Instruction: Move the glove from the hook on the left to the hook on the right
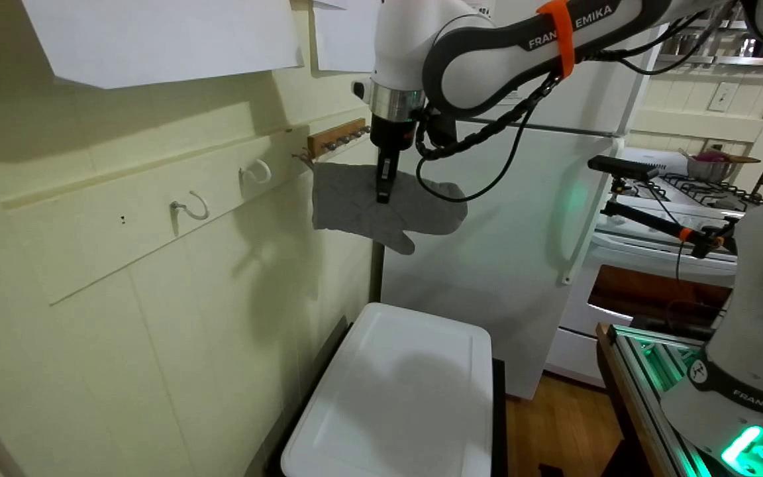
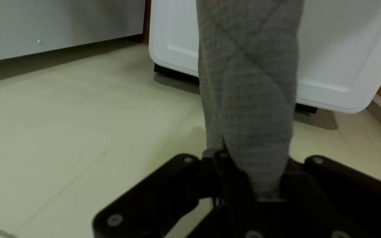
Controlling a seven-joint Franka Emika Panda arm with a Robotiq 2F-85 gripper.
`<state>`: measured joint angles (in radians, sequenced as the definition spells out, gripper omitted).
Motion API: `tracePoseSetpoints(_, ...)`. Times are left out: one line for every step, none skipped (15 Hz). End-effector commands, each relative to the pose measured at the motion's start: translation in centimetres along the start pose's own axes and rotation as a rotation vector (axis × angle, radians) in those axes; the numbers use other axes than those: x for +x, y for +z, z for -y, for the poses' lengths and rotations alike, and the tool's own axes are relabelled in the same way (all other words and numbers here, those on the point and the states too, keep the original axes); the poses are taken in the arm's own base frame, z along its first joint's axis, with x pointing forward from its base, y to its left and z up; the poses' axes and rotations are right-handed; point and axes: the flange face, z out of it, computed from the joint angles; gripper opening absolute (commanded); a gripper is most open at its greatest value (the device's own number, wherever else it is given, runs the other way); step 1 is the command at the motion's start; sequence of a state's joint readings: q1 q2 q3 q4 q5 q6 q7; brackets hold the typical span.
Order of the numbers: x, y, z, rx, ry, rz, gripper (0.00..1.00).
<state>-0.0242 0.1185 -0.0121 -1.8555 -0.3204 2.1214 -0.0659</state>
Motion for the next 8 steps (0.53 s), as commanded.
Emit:
tracePoseSetpoints(0.3,-1.7,-0.5,-0.02,0.017,-0.017,0.03)
tracePoseSetpoints(0.4,-2.1,-0.6,-0.021,0.021,-0.028,0.03)
tracePoseSetpoints(0.4,-2.5,-0.7,-0.027,0.028,-0.04,0.03)
tracePoseSetpoints(0.4,-2.8,-0.8,-0.027,0.029,-0.049,0.03)
tracePoseSetpoints(0.2,-3.1,-0.9,-0.029,0.028,-0.055,0.03)
tracePoseSetpoints(0.2,-3.4,-0.8,-0.032,0.028,-0.062,0.03)
tracePoseSetpoints(-0.1,-3.8,-0.7,-0.038,0.028,-0.074,0.03)
tracePoseSetpoints(-0.6,-4.1,-0.5,-0.04,0.025,-0.091,0.03)
